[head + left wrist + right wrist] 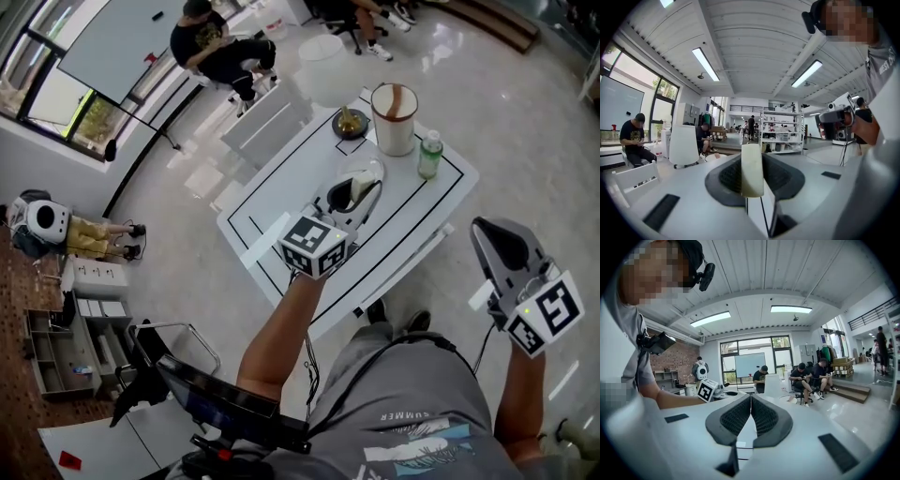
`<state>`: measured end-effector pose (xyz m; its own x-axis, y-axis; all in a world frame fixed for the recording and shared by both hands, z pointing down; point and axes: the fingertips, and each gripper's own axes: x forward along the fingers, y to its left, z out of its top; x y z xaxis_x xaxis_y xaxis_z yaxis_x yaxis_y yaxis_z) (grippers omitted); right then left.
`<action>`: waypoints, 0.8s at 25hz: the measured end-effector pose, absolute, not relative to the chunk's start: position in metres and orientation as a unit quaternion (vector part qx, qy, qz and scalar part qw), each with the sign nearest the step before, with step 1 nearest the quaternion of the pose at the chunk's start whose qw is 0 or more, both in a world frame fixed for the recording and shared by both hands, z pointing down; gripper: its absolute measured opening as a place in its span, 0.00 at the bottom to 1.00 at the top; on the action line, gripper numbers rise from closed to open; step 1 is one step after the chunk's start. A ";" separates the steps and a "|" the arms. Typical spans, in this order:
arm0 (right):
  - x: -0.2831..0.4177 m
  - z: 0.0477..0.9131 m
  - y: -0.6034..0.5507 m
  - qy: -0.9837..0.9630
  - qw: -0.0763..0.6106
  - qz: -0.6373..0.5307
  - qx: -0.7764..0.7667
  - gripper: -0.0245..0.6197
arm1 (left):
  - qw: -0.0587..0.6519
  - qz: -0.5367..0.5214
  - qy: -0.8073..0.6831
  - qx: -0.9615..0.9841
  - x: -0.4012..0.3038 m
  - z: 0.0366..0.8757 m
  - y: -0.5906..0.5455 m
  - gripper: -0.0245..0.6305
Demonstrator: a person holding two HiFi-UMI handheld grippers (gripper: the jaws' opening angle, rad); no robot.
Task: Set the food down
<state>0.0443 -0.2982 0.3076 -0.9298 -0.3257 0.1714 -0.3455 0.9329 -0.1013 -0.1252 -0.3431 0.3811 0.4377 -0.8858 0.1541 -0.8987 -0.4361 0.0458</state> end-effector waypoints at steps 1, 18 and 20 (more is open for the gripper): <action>0.041 0.308 -0.297 -0.980 0.077 0.066 0.172 0.05 | 0.063 0.059 -0.527 0.846 -0.129 0.387 -0.346 0.20; 0.041 0.323 -0.292 -0.968 0.094 0.080 0.221 0.05 | 0.127 0.136 -0.519 0.834 -0.170 0.485 -0.386 0.20; 0.041 0.324 -0.292 -0.966 0.096 0.081 0.224 0.05 | 0.132 0.146 -0.518 0.832 -0.173 0.494 -0.390 0.20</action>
<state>0.0413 -0.2915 0.3242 -0.8808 -0.4183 0.2217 -0.4494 0.8860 -0.1137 -0.1735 -0.3901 0.4939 0.4208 -0.8239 0.3798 -0.9010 -0.4281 0.0696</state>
